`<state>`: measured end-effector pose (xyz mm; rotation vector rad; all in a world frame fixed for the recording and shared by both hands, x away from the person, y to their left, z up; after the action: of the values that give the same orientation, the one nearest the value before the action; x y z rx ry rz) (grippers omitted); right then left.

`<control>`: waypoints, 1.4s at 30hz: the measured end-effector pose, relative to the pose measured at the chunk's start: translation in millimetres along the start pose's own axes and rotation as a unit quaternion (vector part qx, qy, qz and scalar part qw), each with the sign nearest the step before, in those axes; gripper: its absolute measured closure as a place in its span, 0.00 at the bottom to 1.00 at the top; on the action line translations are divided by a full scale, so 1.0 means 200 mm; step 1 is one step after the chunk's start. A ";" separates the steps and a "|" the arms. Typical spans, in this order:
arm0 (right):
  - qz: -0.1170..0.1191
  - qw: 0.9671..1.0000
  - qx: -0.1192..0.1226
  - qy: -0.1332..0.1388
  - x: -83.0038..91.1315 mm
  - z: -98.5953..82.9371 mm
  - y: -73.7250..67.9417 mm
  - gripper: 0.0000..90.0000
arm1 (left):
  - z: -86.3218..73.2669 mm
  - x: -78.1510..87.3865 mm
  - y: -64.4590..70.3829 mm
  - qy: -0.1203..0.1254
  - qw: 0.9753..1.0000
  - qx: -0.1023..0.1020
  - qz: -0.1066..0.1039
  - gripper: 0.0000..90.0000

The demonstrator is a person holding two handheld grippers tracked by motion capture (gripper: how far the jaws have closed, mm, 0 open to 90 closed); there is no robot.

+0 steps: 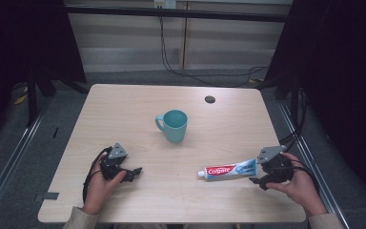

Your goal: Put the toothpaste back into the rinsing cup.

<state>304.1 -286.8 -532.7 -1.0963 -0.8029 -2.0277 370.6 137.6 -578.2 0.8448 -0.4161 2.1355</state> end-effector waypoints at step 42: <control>0.090 0.980 0.133 -0.120 -0.22 0.17 -0.04 0.42 | 0.00 0.00 0.00 0.001 1.000 0.001 -0.002 0.17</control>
<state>331.2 -244.9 -557.5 -1.2221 -1.0250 -1.6051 370.6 137.5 -578.2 0.8446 -0.4119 2.1337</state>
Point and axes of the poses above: each handheld gripper's, and its own axes: x roughly backward along the jaws, z roughly out of its top, y roughly to its right, the point moved 10 cm from there along -x, roughly forward along the jaws, and after that the axes turned 2 degrees about -x, right-handed, at the moved point
